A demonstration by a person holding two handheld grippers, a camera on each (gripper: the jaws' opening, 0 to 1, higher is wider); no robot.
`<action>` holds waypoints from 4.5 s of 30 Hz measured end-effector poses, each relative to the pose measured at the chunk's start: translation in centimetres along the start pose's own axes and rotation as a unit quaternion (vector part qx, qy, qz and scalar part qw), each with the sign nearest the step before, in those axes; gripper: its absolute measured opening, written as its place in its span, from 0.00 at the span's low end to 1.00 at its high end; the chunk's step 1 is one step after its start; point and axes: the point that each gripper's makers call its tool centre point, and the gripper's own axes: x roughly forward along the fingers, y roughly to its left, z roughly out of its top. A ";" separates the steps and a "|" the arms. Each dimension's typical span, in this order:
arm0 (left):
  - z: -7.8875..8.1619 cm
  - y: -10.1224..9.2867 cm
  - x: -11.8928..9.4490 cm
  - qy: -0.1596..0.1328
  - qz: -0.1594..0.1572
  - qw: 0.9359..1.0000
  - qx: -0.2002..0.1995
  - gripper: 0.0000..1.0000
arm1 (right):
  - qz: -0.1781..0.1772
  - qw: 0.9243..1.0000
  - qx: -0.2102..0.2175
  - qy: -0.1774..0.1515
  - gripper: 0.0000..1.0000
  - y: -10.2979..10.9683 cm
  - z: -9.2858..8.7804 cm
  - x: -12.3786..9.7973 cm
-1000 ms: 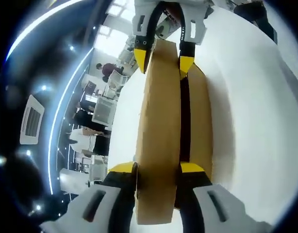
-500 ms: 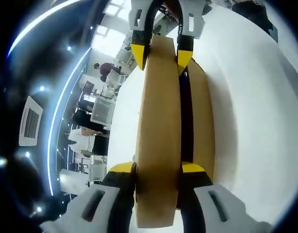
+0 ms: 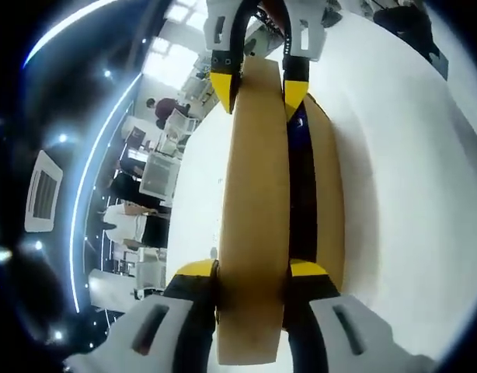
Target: Operate the shoe box by opening the lid, removing the specified soft item, and placing it in the target area until the item is outside and the box remains undamaged.
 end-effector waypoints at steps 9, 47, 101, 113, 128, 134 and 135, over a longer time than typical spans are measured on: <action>0.2 0.2 -0.1 -0.003 -0.011 1.000 -0.005 0.33 | 0.013 1.000 0.006 0.002 0.33 -0.1 0.0 -0.1; 0.6 2.6 -0.2 -0.017 -0.003 1.000 -0.018 0.34 | 0.022 1.000 0.011 -0.003 0.33 -2.3 0.6 -0.6; 1.1 8.4 0.6 -0.027 0.018 0.999 -0.036 0.32 | -0.004 1.000 0.009 0.005 0.30 -8.2 0.9 0.3; 1.0 9.3 1.0 -0.025 0.022 0.999 -0.031 0.32 | -0.009 1.000 0.006 0.005 0.29 -9.0 0.9 0.6; 2.6 8.5 0.4 -0.070 -0.001 0.996 -0.050 0.40 | -0.011 1.000 0.002 0.000 0.29 -9.0 0.9 0.6; 4.2 8.2 -2.0 -0.120 -0.020 0.991 -0.062 0.42 | -0.015 1.000 0.003 0.000 0.29 -9.3 0.9 0.7; 4.4 8.1 -2.2 -0.126 -0.023 0.989 -0.068 0.43 | -0.015 1.000 0.003 0.000 0.29 -9.3 0.9 0.7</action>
